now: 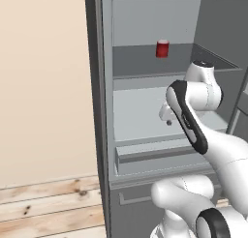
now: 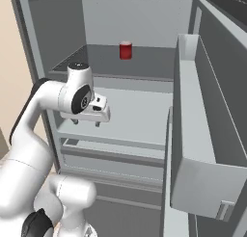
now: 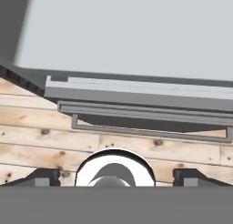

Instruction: Fully open the fridge drawer.

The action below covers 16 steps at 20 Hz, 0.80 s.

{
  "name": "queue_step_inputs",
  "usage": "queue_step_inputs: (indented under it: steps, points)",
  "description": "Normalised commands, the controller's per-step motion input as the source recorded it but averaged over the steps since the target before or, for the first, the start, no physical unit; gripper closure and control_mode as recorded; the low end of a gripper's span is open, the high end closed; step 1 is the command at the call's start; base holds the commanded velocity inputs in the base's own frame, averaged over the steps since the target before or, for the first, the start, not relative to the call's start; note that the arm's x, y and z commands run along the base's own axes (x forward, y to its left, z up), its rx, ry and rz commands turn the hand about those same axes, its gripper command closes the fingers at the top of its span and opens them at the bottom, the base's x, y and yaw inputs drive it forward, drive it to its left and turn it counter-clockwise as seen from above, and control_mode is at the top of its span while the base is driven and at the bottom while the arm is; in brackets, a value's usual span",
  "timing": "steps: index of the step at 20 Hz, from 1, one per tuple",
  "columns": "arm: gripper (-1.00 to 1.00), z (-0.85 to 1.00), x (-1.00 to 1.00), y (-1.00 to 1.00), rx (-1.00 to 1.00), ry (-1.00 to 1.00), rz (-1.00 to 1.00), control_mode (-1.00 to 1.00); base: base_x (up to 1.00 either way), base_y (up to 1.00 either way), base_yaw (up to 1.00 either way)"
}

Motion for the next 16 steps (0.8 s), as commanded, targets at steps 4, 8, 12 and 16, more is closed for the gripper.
queue_step_inputs:
  steps: [4, 8, 12, 16]
  points:
    - [-1.0, -0.12, -0.26, -0.17, 0.0, 0.0, 0.0, -1.0, 0.0, 0.0, 0.0]
    - [-1.0, 0.0, 0.0, 0.0, 0.0, 0.0, 0.0, 1.0, 0.0, 0.0, 0.0]
    - [-1.0, 0.0, 0.0, 0.0, 0.0, 0.0, 0.0, 1.0, -0.41, 0.0, 0.0]
    - [-1.0, 0.0, 0.0, 0.0, 0.0, 0.0, 0.0, 1.0, -0.61, -0.01, 0.0]
